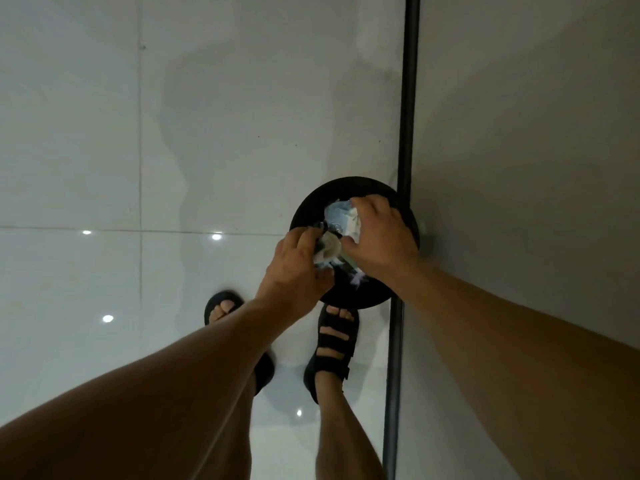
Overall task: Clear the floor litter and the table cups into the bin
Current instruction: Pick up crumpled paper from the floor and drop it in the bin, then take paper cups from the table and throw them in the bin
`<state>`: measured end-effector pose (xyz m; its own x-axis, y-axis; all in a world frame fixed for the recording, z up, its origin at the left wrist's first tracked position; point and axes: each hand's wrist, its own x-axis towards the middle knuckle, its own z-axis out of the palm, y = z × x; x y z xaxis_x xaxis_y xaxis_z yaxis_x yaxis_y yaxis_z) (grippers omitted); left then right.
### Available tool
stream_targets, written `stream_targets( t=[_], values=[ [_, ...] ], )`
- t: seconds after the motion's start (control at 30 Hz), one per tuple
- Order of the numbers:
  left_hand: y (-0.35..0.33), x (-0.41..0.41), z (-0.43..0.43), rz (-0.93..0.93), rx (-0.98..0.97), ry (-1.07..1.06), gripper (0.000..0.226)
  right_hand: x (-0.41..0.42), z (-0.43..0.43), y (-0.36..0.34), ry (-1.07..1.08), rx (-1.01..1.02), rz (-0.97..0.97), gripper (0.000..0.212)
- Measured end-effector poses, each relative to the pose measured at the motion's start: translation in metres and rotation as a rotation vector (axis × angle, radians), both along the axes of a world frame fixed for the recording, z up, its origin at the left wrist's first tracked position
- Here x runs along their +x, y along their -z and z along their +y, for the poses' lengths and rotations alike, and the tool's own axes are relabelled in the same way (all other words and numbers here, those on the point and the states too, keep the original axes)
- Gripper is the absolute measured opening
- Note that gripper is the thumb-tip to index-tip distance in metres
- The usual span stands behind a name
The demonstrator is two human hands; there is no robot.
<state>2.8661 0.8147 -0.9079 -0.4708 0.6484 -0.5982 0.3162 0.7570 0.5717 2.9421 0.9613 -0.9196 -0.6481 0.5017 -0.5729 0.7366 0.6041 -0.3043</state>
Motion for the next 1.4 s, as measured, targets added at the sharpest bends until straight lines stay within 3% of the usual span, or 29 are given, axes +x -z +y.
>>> stream_targets(
  t=[0.3, 0.5, 0.67, 1.0, 1.23, 1.4],
  values=[
    [-0.122, -0.075, -0.002, 0.300, -0.131, 0.091, 0.085, -0.025, -0.001, -0.124, -0.135, -0.006, -0.001, 0.075],
    [-0.264, -0.097, -0.069, 0.435, -0.190, -0.010, 0.083, -0.066, -0.036, -0.265, -0.309, 0.019, 0.057, 0.077],
    [-0.369, -0.088, -0.144, 0.463, -0.177, -0.216, 0.083, -0.101, -0.094, -0.382, -0.463, 0.024, 0.134, 0.078],
    [-0.523, -0.060, -0.386, 0.569, -0.147, -0.660, 0.078, -0.163, -0.315, -0.549, -0.804, 0.123, 0.264, 0.079],
    [-0.583, -0.011, -0.607, 0.618, -0.237, -1.037, 0.079, -0.174, -0.528, -0.600, -1.118, 0.127, 0.346, 0.080],
    [-0.610, 0.005, -0.715, 0.663, -0.255, -1.250, 0.078, -0.190, -0.650, -0.618, -1.295, 0.106, 0.417, 0.080]
  ],
)
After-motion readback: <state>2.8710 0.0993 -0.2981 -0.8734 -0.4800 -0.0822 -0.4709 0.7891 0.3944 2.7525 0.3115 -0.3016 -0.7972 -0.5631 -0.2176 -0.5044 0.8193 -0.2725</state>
